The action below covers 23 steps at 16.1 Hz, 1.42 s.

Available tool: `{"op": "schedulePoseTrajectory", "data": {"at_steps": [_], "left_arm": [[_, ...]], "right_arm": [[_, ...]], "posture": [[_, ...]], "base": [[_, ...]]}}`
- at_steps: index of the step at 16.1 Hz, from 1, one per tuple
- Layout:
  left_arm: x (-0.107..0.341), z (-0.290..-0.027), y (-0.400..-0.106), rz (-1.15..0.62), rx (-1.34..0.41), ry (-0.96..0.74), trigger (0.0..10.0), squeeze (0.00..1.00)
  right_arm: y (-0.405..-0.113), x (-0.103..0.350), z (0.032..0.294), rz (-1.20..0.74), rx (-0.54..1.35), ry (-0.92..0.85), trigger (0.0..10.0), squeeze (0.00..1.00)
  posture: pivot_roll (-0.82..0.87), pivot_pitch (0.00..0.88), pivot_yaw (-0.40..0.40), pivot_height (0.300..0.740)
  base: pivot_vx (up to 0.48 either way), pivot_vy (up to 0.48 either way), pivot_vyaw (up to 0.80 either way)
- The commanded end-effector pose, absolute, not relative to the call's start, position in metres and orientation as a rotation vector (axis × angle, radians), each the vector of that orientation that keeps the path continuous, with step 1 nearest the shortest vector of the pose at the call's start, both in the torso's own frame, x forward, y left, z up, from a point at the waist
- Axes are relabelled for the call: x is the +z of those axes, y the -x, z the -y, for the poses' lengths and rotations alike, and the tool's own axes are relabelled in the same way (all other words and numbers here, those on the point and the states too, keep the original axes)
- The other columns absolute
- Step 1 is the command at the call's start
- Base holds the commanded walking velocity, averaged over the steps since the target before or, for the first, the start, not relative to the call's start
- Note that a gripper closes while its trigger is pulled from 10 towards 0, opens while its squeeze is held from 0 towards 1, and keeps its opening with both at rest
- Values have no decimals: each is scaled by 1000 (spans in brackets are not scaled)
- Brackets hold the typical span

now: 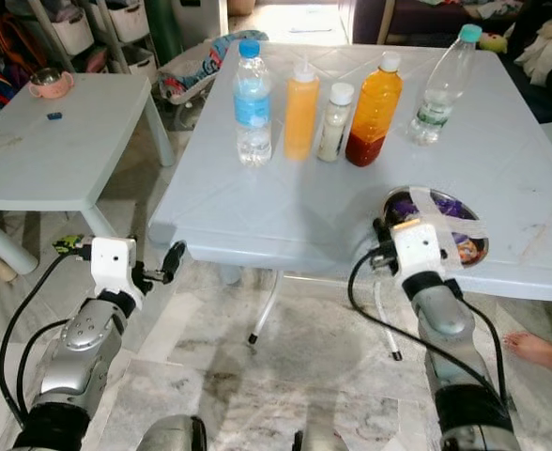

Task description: Restocking fridge

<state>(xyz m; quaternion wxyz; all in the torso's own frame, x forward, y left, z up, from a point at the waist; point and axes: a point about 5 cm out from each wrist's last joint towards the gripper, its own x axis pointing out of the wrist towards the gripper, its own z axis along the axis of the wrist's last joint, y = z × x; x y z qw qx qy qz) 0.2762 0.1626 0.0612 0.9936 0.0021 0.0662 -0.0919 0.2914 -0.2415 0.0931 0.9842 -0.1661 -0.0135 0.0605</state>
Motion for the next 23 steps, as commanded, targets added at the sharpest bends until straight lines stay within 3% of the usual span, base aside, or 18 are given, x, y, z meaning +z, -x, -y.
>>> {"op": "schedulePoseTrajectory", "data": {"at_steps": [1, 5, 9, 16, 23], "left_arm": [[62, -165, -277, -142, -188, -22, 10000, 0], [62, -164, -277, -143, -190, -24, 10000, 0], [63, -161, -278, -141, -195, -23, 10000, 0], [60, -159, -276, -148, -194, -20, 10000, 0], [56, -159, -275, -154, -226, -49, 10000, 0]], "right_arm": [[-293, 97, 248, 43, 87, 331, 10000, 996], [-297, 100, 253, 47, 58, 329, 10000, 984], [-312, 130, 265, 155, -35, 305, 10000, 1000], [-313, 122, 236, 140, -4, 253, 10000, 1000], [-313, 129, 217, 98, -167, -78, 10000, 1000]], "posture": [[10, 43, 63, 740], [13, 41, 65, 740], [12, 39, 61, 740], [9, 43, 48, 740], [-6, 46, 47, 740]], "base": [[0, 0, 0], [0, 0, 0], [0, 0, 0], [0, 0, 0], [0, 0, 0]]}}
